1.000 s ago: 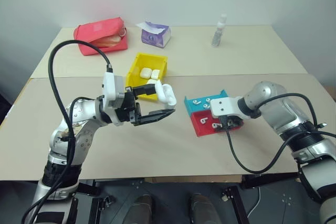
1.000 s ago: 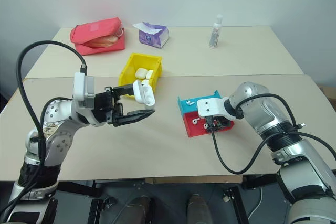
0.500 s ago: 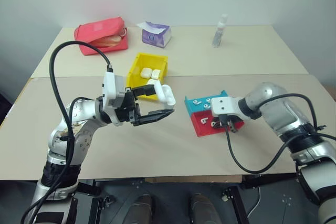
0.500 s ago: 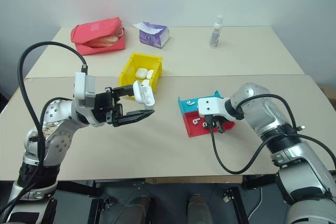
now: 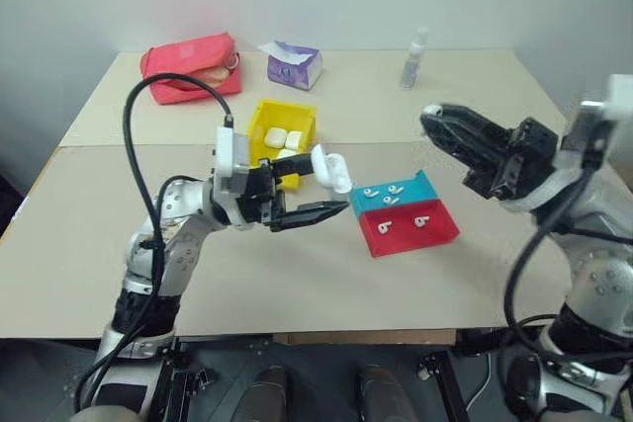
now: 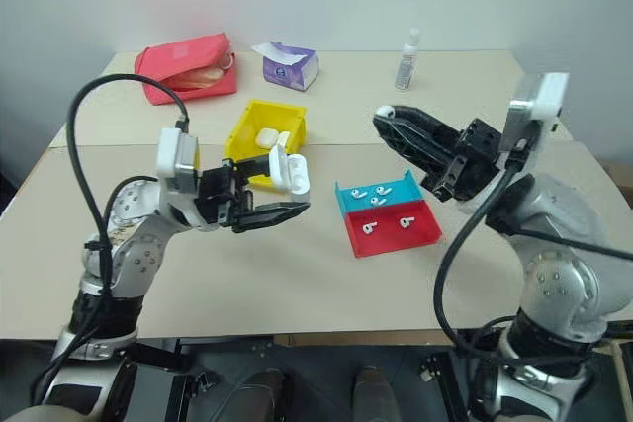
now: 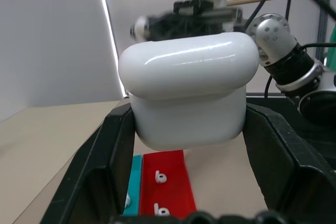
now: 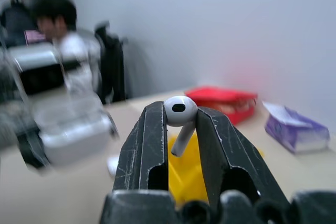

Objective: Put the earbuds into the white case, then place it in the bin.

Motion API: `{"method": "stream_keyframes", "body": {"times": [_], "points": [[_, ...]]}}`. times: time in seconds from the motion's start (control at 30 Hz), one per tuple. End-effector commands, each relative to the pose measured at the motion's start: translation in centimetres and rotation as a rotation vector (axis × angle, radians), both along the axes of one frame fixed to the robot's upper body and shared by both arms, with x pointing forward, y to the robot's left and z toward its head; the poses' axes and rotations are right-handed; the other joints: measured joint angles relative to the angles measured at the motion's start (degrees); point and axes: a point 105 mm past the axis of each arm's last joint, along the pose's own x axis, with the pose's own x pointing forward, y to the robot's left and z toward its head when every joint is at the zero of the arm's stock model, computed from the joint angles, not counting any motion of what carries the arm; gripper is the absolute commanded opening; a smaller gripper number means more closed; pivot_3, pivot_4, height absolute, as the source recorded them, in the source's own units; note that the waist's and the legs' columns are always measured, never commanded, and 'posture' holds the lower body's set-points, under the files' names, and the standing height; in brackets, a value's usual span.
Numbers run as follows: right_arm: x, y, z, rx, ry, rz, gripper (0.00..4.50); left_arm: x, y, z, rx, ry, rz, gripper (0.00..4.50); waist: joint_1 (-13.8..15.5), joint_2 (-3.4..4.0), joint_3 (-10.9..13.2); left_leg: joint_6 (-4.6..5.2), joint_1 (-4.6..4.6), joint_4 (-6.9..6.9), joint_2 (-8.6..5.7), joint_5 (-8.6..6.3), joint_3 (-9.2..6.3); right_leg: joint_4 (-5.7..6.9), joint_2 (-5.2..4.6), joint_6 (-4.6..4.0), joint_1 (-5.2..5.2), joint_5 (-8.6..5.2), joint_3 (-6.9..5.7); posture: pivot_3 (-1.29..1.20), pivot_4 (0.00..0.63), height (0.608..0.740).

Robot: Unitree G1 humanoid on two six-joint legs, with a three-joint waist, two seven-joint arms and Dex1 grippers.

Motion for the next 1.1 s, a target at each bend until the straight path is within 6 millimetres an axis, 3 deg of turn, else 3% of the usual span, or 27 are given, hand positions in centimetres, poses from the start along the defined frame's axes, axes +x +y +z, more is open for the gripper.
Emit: {"method": "stream_keyframes", "body": {"times": [0.03,0.27,0.87,1.1], "points": [[-1.4,2.2,1.1,0.026,-0.039,0.028,0.61,-0.3,-0.8,1.1,-0.030,-0.049,-0.040,2.83,-0.02,0.01,0.00,0.00,0.03,-0.01,-0.01,0.00,0.01,0.00,0.01,0.00,0.01,0.00,0.00,0.00,0.150,0.740],[-1.1,4.0,0.7,0.014,-0.022,0.052,0.61,-0.5,-2.4,1.8,-0.078,-0.056,-0.095,2.83,0.02,0.01,0.00,0.02,0.03,-0.01,-0.06,0.01,0.03,-0.04,0.01,0.01,0.03,0.00,0.00,0.00,0.150,0.740],[-0.2,4.1,-2.0,-0.129,0.017,0.050,0.61,-0.6,-2.2,2.0,-0.082,-0.079,-0.083,2.83,0.01,0.00,0.00,0.05,0.04,-0.01,-0.06,0.02,0.06,-0.05,0.07,0.01,0.05,0.00,-0.01,0.00,0.150,0.740],[-1.0,4.3,-2.6,-0.194,-0.004,0.120,2.90,-0.5,-2.1,2.0,-0.084,-0.086,-0.074,2.83,0.01,0.00,0.00,0.06,0.04,-0.01,-0.06,0.02,0.06,-0.07,0.07,0.01,0.06,0.00,-0.01,0.00,0.150,0.740]]}}
